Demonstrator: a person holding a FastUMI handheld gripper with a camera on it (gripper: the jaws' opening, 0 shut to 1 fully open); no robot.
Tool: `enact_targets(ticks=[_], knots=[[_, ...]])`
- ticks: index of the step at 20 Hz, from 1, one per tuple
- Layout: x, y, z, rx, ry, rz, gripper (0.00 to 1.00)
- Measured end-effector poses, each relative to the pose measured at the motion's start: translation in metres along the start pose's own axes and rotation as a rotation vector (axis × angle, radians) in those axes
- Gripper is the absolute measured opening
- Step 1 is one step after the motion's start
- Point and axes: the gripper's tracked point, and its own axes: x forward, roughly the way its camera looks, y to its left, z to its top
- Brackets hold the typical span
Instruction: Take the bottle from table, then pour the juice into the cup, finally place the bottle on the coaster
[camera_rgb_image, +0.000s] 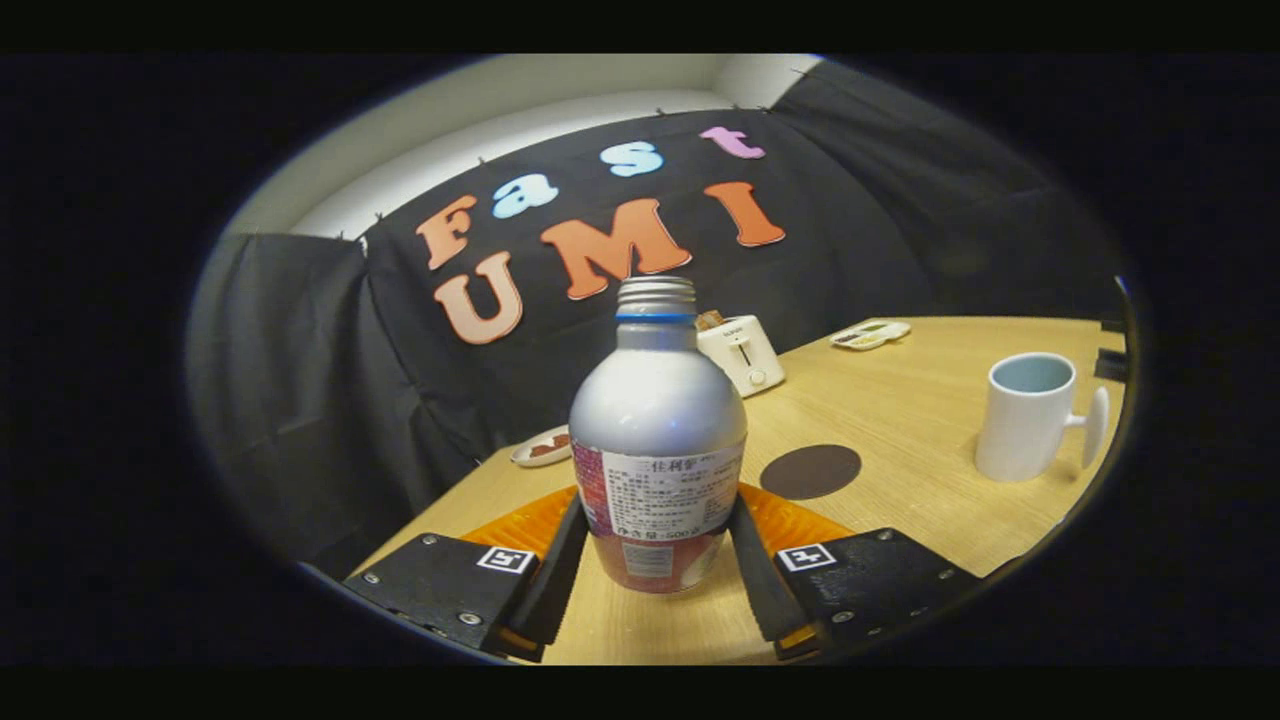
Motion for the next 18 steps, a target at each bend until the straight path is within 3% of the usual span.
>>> enact_targets(ticks=[10, 18], knots=[[0.011, -0.021, 0.021, 0.504, -0.063, 0.032, 0.73], [0.006, -0.052, 0.041, 0.785, -0.137, 0.008, 0.73]])
